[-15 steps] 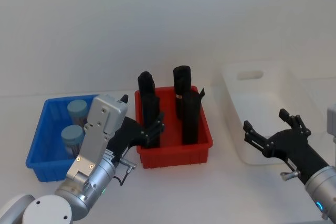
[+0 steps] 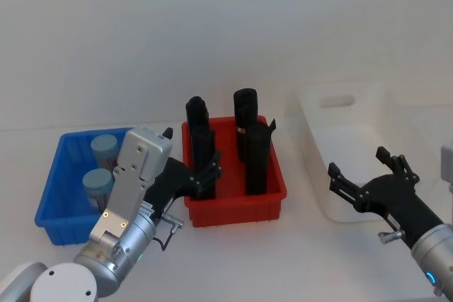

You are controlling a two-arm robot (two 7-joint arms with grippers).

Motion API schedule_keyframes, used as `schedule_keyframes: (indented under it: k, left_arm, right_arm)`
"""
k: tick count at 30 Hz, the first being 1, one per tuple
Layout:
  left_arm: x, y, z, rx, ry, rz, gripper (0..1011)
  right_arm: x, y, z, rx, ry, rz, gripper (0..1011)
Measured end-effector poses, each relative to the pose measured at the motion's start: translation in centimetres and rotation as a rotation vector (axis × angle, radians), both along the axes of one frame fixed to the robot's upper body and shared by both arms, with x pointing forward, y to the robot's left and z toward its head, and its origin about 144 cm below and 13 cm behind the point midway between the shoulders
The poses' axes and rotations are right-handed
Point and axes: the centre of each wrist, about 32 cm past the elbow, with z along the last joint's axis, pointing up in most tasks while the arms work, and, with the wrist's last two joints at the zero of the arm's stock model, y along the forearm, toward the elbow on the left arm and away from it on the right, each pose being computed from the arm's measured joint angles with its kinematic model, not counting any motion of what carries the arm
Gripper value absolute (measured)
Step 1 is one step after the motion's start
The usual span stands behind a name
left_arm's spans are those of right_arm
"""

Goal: Pick the cotton swabs from the blue box and place them into the white box.

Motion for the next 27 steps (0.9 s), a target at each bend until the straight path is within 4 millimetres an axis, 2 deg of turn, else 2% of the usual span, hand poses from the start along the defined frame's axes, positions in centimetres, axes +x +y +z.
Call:
schedule_keyframes:
  k: [27]
  left_arm:
    - [0.0,0.0,0.0,0.0,0.0,0.0,1004]
  right_arm:
    - [0.0,0.0,0.0,0.0,0.0,0.0,1002]
